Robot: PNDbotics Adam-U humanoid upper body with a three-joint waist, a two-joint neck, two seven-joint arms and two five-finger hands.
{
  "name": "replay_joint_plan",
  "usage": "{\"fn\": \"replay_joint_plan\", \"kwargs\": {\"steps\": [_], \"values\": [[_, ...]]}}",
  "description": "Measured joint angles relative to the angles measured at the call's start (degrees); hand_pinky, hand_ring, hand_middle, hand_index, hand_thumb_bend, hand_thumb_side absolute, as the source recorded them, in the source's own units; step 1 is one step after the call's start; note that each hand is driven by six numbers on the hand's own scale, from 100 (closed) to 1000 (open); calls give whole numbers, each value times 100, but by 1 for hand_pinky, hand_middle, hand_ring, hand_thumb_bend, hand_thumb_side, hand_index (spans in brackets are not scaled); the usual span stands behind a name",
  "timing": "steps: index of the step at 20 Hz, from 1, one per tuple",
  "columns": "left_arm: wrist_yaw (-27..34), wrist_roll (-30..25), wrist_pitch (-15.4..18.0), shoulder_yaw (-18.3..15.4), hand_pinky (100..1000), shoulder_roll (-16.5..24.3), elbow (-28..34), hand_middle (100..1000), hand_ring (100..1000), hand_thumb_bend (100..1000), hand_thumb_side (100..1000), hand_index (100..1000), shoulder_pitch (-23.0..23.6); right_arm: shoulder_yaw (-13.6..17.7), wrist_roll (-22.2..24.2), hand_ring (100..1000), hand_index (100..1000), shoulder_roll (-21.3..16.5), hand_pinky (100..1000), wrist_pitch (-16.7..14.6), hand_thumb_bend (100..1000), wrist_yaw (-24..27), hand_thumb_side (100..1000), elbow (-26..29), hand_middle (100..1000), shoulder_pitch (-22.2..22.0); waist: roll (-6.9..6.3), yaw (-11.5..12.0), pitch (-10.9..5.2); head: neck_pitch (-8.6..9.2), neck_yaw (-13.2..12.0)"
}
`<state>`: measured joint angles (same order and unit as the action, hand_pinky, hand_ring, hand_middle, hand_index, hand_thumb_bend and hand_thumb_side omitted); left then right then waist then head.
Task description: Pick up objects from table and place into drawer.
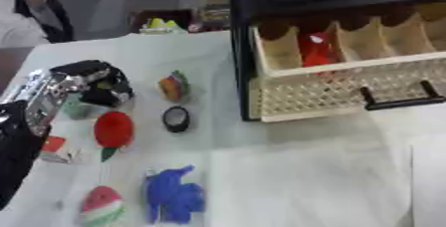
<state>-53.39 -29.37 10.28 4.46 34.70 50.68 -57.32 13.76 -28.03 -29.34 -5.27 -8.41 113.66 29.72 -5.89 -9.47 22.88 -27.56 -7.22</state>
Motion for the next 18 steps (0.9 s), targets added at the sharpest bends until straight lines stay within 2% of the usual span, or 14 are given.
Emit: {"fn": "replay_joint_plan", "kwargs": {"steps": [11,16,18], "values": [[-99,-234,156,0,572,0,-13,646,761,118,695,921,-40,9,-15,468,750,43,313,12,226,3,659,0,443,-2,-14,0,-1,0,-7],[-178,-267,195,12,522,-3,-13,577,697,100,648,920,-62,34,-28,468,749,46,313,22,221,22,657,0,443,-5,-14,3,-6,0,-22],[-222,-251,201,17,463,-5,-13,523,638,100,633,896,-63,35,-29,468,748,48,313,23,221,27,657,0,442,-7,-14,3,-8,1,-22]]}}
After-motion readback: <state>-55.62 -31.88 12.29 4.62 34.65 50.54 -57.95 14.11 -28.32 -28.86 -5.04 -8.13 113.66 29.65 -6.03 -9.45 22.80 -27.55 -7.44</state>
